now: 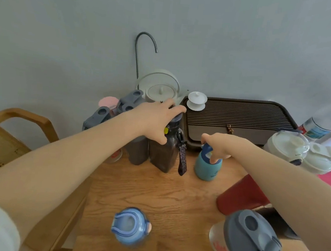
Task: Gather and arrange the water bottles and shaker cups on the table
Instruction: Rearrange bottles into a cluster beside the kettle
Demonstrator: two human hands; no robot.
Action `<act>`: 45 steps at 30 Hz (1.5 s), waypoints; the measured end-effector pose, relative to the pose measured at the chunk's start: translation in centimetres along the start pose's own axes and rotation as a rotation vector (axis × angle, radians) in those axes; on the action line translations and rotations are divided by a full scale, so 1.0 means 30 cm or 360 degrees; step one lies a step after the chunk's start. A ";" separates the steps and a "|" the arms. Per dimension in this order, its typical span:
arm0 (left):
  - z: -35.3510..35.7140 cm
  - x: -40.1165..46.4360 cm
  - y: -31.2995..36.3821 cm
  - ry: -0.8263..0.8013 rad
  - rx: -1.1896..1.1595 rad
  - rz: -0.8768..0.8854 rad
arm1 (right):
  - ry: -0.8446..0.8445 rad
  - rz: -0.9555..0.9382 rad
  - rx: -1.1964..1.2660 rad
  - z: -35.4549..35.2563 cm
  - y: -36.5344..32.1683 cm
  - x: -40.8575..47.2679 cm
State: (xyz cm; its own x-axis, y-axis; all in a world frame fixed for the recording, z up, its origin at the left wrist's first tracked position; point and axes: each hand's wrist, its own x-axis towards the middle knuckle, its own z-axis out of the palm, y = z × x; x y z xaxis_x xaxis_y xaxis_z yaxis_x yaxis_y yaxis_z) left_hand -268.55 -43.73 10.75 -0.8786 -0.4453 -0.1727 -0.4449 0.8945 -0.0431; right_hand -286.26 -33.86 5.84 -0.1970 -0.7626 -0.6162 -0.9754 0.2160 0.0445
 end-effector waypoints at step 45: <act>0.222 -0.279 -0.193 0.0254 -0.0252 -0.0644 | 0.0870 -0.0791 0.0929 -0.193 -0.241 -0.029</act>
State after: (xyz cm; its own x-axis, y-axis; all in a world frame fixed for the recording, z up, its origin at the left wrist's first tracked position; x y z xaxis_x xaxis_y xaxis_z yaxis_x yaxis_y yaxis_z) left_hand -257.45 -44.92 5.88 -0.6392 -0.7689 -0.0185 -0.7676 0.6363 0.0769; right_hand -279.61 -38.29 10.61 0.0650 -0.9979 0.0027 -0.7854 -0.0529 -0.6167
